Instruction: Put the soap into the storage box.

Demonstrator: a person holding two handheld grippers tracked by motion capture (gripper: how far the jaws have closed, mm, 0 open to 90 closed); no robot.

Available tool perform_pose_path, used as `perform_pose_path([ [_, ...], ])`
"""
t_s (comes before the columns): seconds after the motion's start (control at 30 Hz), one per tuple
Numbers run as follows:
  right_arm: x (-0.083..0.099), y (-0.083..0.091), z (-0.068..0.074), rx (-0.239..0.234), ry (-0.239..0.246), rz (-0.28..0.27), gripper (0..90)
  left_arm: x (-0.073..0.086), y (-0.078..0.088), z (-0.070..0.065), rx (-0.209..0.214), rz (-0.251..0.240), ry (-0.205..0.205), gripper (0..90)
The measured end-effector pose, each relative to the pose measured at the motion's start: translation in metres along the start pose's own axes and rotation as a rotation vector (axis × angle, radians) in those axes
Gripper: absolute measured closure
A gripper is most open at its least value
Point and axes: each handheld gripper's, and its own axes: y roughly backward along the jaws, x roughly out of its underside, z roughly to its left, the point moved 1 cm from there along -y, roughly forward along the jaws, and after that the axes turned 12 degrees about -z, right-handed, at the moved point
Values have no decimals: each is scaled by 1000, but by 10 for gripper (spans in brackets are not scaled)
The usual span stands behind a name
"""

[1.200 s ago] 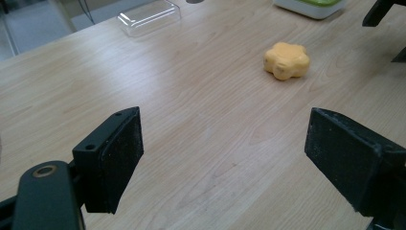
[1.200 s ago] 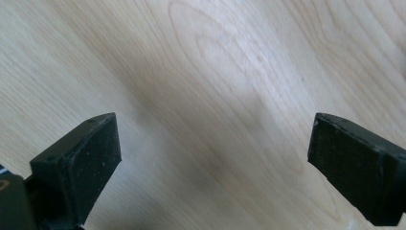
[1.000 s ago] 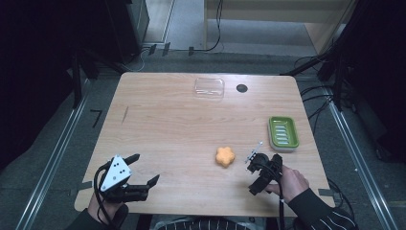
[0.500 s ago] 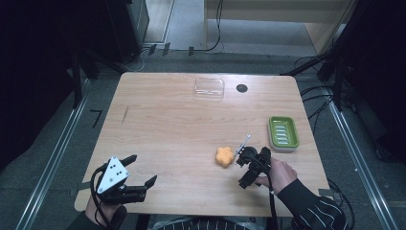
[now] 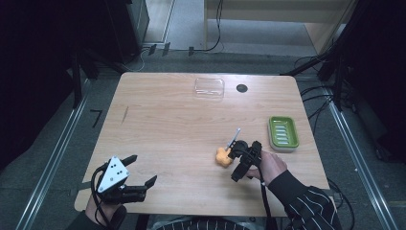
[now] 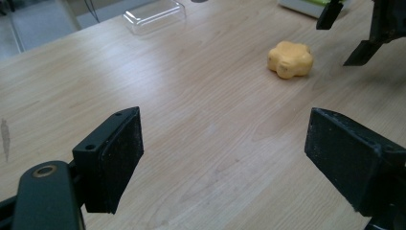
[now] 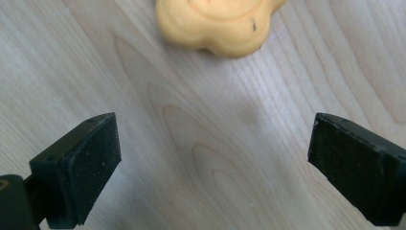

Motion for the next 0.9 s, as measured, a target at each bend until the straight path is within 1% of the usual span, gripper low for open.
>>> perform_pose_path([
  [0.03,-2,-1,-1,1,2,-1,43,0,1,0,-1,-6,-2,136],
  [0.17,-8,-5,-4,-1,-1,5,44,-1,0,-1,3,-5,-5,136],
  [0.2,-10,-6,-5,0,2,8,43,-1,-1,-1,8,3,-11,136],
  [0.33,-18,-8,-6,-4,-1,5,43,-1,-1,-1,7,1,-9,136],
  [0.5,-26,-10,-7,-8,17,7,43,0,-1,0,4,-3,-6,136],
  [0.57,-29,-11,-7,-8,16,5,42,-1,-1,0,4,-4,-5,136],
  [0.67,-34,-12,-7,-13,26,6,39,-1,-1,-1,9,-2,-10,136],
  [0.7,-36,-13,-7,-10,33,13,36,-1,0,-1,7,-4,-8,136],
  [0.77,-39,-16,-7,-18,42,15,34,0,-1,0,6,4,-5,136],
  [0.8,-41,-17,-6,-21,49,16,34,0,0,-1,1,-5,-2,136],
  [0.83,-43,-17,-6,-24,50,18,34,0,1,-1,4,-12,-6,136],
  [0.9,-46,-20,-5,-27,58,22,31,0,0,-1,2,-1,-7,136],
])
